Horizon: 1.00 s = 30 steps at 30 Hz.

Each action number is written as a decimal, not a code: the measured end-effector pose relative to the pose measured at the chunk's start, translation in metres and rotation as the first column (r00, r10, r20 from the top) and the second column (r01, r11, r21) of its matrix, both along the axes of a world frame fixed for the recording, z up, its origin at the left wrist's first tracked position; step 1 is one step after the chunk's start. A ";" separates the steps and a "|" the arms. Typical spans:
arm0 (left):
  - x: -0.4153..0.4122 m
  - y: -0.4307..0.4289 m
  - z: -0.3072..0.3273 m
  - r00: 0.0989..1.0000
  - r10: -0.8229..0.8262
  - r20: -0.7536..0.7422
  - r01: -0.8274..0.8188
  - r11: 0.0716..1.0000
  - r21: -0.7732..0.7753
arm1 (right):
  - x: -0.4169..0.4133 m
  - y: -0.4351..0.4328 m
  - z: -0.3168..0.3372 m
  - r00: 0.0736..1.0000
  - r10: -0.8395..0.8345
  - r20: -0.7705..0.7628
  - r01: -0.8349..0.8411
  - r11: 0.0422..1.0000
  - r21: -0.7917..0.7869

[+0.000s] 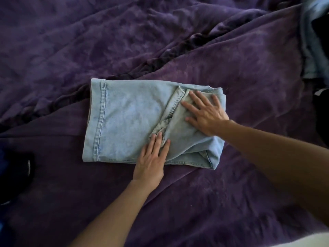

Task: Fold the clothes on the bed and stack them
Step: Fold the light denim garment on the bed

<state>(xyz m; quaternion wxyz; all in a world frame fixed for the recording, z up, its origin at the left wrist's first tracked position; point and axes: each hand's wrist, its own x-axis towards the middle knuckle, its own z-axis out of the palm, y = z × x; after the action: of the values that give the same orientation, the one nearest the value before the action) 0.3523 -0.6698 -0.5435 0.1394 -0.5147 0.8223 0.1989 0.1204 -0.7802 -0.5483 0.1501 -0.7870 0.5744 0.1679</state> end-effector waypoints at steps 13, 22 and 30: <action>0.006 -0.015 0.001 0.999 -0.023 0.042 0.013 0.975 0.223 | -0.008 0.090 0.022 0.051 -0.887 0.459 0.862 0.272 0.428; 0.065 -0.018 0.028 0.616 0.531 -0.583 -0.499 0.835 0.233 | 0.104 0.043 0.136 0.405 -0.726 0.556 0.768 0.600 0.225; 0.214 0.044 0.045 0.353 0.831 -0.430 -0.870 0.461 0.176 | 0.302 -0.024 0.105 0.807 -0.481 0.342 0.397 0.871 0.288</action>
<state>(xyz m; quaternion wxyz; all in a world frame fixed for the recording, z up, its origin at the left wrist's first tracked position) 0.5663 -0.6261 -0.4983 -0.2035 -0.8074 0.4501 0.3227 0.4227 -0.8045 -0.4429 0.3792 -0.6297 0.6777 0.0202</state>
